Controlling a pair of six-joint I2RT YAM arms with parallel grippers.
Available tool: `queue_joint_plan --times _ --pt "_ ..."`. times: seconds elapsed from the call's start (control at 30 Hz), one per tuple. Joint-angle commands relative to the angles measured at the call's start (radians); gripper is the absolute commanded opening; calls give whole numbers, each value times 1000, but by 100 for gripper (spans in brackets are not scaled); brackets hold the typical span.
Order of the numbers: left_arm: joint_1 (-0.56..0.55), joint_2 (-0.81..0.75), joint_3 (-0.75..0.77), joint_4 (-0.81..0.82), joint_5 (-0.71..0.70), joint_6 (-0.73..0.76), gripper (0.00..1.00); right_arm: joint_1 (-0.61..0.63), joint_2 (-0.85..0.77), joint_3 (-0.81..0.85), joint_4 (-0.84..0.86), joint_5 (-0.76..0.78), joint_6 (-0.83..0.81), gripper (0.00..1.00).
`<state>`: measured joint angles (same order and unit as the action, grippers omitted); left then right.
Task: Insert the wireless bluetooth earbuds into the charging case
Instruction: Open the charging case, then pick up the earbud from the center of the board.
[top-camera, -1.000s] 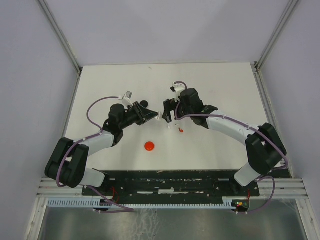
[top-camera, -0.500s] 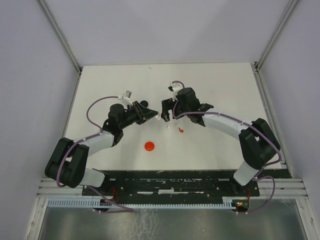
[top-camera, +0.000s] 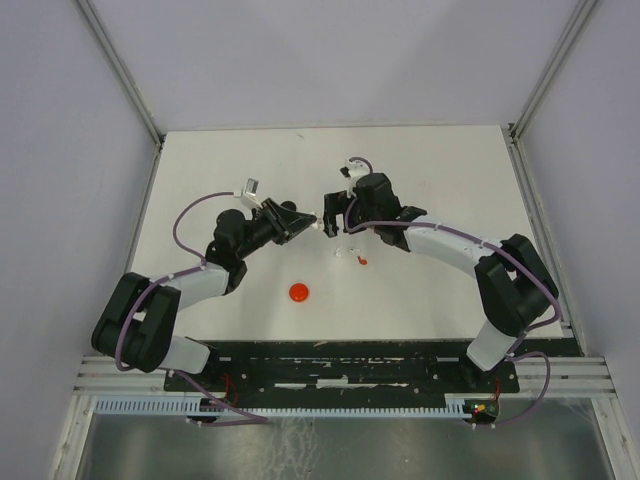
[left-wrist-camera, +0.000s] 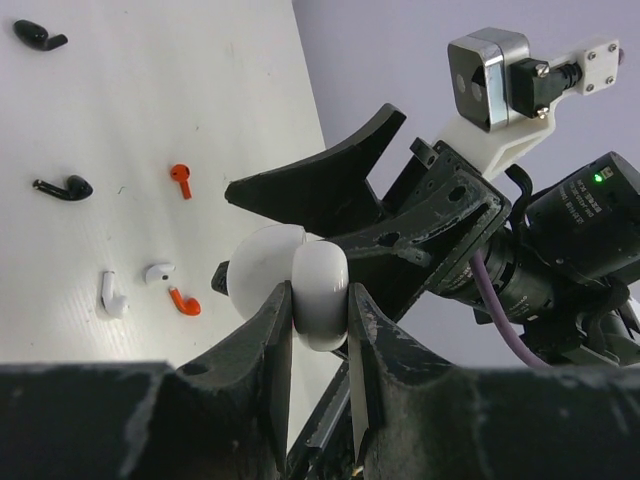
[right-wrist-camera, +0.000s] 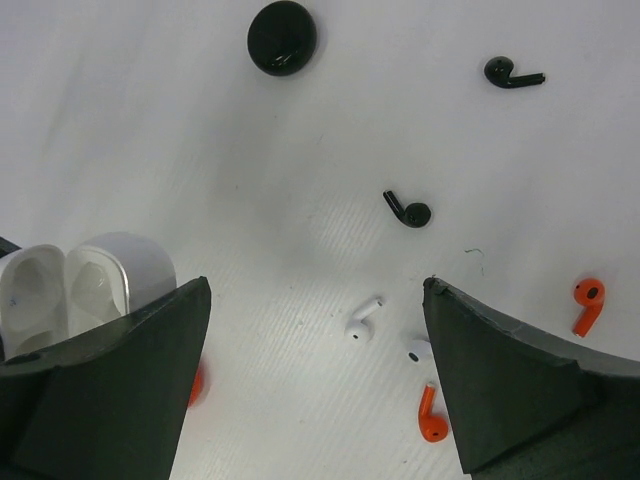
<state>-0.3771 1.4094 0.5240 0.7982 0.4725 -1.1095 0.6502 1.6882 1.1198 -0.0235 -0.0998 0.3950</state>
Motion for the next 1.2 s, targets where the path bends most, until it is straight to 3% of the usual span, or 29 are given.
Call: queue_joint_plan --times 0.0,0.33,0.83,1.17 --pt "-10 33 -20 158 18 -95 3 16 4 34 129 -66 66 96" --pt "-10 99 -58 321 6 -177 3 17 5 38 132 -62 108 96" --pt "37 182 -27 406 97 -200 3 -47 -117 6 -83 166 84 97" --pt "62 362 8 706 235 -306 3 -55 -180 6 -231 287 -35 97"
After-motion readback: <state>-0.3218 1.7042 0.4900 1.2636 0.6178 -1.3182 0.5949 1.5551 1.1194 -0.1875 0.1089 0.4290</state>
